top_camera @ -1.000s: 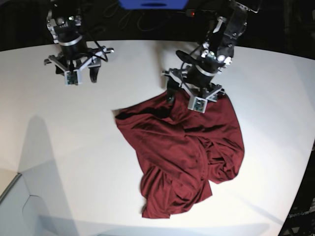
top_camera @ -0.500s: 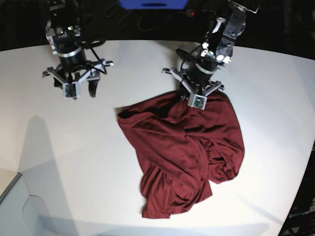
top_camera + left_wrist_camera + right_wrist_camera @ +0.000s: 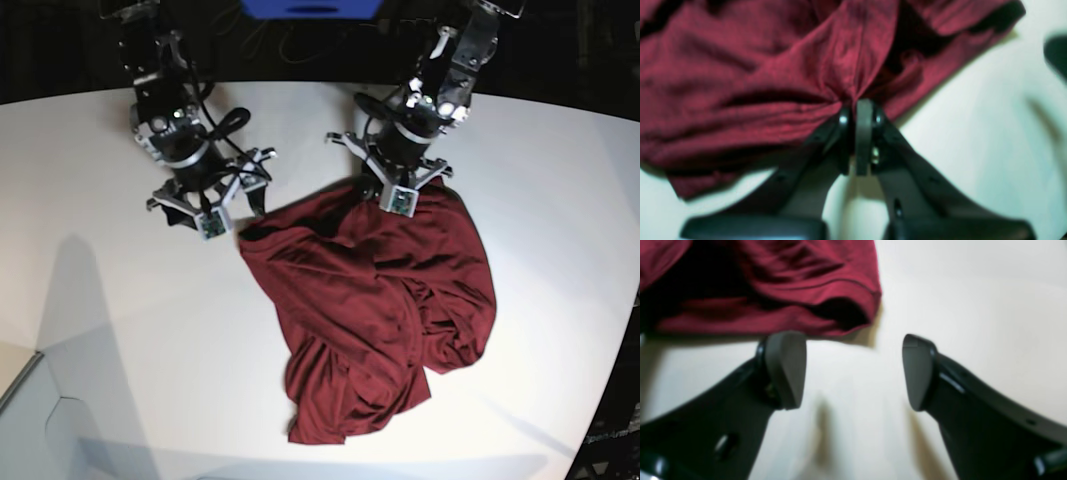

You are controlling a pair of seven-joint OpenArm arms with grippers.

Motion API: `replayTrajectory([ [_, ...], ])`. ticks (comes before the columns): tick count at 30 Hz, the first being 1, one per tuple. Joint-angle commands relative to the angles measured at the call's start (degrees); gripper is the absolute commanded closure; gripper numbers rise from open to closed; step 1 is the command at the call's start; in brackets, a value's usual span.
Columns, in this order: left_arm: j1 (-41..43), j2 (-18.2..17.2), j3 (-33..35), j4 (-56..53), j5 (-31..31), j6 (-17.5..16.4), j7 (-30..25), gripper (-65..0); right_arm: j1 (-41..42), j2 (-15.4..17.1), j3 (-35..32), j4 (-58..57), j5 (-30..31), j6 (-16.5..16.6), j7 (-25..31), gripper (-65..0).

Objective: Layout the t-shirt on the table in an organized manner, then fold the t-shirt properly
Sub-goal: 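Grasp the shirt edges with both grippers side by side, then lift the shirt high with both grippers to let it hang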

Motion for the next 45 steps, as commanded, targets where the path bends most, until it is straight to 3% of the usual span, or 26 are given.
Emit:
replayTrajectory([
  [1,-0.6,0.1,0.0,1.1,-0.1,0.0,-1.8,-0.4,1.5,-0.3,0.0,-0.2,0.1,-0.2,1.4,-45.1],
  [17,0.0,0.1,0.0,1.1,-0.1,0.1,-2.0,-0.8,10.5,-2.9,0.0,-13.7,0.1,-0.2,1.5,-43.5],
  [20,-0.1,0.1,0.0,1.1,-0.1,0.1,-2.0,-0.6,11.7,-3.0,0.0,-15.5,0.1,-0.2,1.6,-35.1],
  [26,-0.3,0.1,-0.1,1.5,-0.1,0.1,-2.2,-0.5,12.2,-3.0,0.0,-15.2,0.1,-0.2,1.4,-1.6],
  [27,-0.3,0.1,-0.1,2.3,-0.1,0.1,-2.2,-0.5,12.2,-2.9,0.0,-14.4,0.0,-0.2,1.1,0.0],
  [38,-4.1,1.2,-0.1,13.6,-0.1,0.1,-1.8,-0.5,9.4,-3.0,-0.4,7.4,0.0,-0.2,1.1,0.0],
  [45,-10.1,1.3,-0.2,18.4,-0.1,0.1,-2.1,-0.5,13.8,-3.0,-0.4,17.6,0.0,-0.2,1.1,0.0],
])
